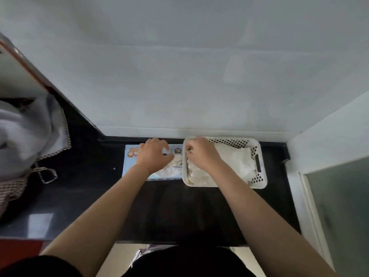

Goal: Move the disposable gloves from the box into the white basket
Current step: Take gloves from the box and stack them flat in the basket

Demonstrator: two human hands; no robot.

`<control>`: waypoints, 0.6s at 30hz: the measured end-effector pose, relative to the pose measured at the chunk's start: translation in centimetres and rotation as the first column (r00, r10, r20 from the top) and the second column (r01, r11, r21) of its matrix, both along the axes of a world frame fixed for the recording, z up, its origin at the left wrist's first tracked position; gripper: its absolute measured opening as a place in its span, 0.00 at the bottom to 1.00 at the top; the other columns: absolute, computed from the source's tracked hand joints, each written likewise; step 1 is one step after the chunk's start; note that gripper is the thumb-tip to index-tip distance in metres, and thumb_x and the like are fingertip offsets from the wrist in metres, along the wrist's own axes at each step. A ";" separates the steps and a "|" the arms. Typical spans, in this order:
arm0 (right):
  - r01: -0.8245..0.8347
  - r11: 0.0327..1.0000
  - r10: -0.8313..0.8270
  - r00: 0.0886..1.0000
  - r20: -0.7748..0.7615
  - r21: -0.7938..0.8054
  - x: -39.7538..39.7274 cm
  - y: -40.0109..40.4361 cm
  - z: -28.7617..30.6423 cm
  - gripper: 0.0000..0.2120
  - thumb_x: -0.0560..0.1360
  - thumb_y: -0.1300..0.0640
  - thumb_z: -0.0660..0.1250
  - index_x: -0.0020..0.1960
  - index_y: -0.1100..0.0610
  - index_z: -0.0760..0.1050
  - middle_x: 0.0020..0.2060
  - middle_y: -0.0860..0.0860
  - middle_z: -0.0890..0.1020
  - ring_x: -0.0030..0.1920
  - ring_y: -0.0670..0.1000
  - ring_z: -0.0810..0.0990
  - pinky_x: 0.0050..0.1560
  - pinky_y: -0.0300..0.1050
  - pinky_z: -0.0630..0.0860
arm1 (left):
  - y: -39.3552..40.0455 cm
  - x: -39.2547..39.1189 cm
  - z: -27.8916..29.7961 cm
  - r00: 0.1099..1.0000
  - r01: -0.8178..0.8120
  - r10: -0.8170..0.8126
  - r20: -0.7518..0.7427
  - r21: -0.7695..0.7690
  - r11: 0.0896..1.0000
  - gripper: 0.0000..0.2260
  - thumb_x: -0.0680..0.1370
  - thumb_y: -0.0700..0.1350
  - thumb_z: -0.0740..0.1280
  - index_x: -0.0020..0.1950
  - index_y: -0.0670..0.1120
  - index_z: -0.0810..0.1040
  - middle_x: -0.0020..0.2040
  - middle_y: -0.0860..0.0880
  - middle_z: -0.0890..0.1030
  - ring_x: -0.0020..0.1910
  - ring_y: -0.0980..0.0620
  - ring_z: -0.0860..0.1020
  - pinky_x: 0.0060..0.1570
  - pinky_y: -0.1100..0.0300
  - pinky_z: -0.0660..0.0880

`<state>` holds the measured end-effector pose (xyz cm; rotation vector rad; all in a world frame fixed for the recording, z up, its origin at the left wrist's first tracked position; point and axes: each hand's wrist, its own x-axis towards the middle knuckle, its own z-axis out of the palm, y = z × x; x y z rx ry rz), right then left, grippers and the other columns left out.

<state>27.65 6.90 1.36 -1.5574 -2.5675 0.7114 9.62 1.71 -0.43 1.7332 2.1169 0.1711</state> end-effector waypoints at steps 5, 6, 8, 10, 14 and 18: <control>-0.151 0.984 0.169 0.963 0.210 -0.099 -4.9 -2.3 -2.1 0.22 0.73 0.46 0.69 0.66 0.42 0.73 0.60 0.51 0.69 0.64 0.54 0.67 0.61 0.51 0.67 | -2.1 -4.6 0.3 0.984 0.143 -0.166 -0.062 -0.279 0.950 0.24 0.68 0.56 0.72 0.63 0.58 0.73 0.58 0.51 0.73 0.60 0.47 0.72 0.64 0.50 0.66; -0.162 0.982 0.183 0.947 0.264 -0.099 -5.0 -2.6 -2.6 0.22 0.73 0.46 0.68 0.66 0.42 0.72 0.61 0.51 0.68 0.65 0.55 0.65 0.62 0.52 0.66 | -2.2 -4.8 0.0 0.980 0.147 -0.178 -0.087 -0.286 0.947 0.22 0.70 0.53 0.70 0.64 0.56 0.72 0.59 0.50 0.73 0.60 0.46 0.72 0.63 0.50 0.67; -0.155 0.984 0.176 0.937 0.301 -0.090 -5.7 -3.2 -3.5 0.17 0.74 0.48 0.67 0.63 0.44 0.74 0.62 0.52 0.67 0.67 0.56 0.63 0.63 0.54 0.65 | -2.7 -6.1 -0.4 0.988 0.118 -0.140 -0.068 -0.261 0.958 0.16 0.74 0.46 0.66 0.62 0.55 0.73 0.60 0.50 0.75 0.58 0.46 0.74 0.61 0.51 0.70; -0.113 0.991 0.130 0.951 0.282 -0.074 -6.1 -3.5 -3.8 0.10 0.76 0.56 0.66 0.55 0.47 0.77 0.58 0.51 0.69 0.65 0.56 0.65 0.61 0.53 0.65 | -3.0 -7.1 -0.5 0.998 0.039 -0.027 0.056 -0.226 0.973 0.13 0.76 0.43 0.63 0.59 0.55 0.75 0.58 0.51 0.78 0.52 0.47 0.78 0.55 0.54 0.75; 0.009 0.999 -0.002 0.983 0.183 -0.042 -7.1 -3.3 -3.1 0.04 0.77 0.56 0.64 0.48 0.50 0.78 0.48 0.48 0.69 0.58 0.54 0.70 0.56 0.50 0.67 | -2.9 -8.9 0.5 0.939 -0.125 0.155 0.306 -0.118 0.985 0.10 0.77 0.44 0.65 0.57 0.52 0.77 0.51 0.51 0.78 0.46 0.50 0.79 0.44 0.59 0.77; 0.151 0.986 -0.151 0.989 0.005 -0.065 -7.2 -2.2 -1.7 0.05 0.77 0.56 0.63 0.47 0.52 0.78 0.46 0.49 0.75 0.52 0.53 0.73 0.49 0.46 0.67 | -2.1 -10.1 1.7 0.905 -0.225 0.209 0.370 0.000 0.974 0.08 0.78 0.50 0.67 0.46 0.47 0.81 0.42 0.51 0.81 0.44 0.52 0.78 0.42 0.63 0.73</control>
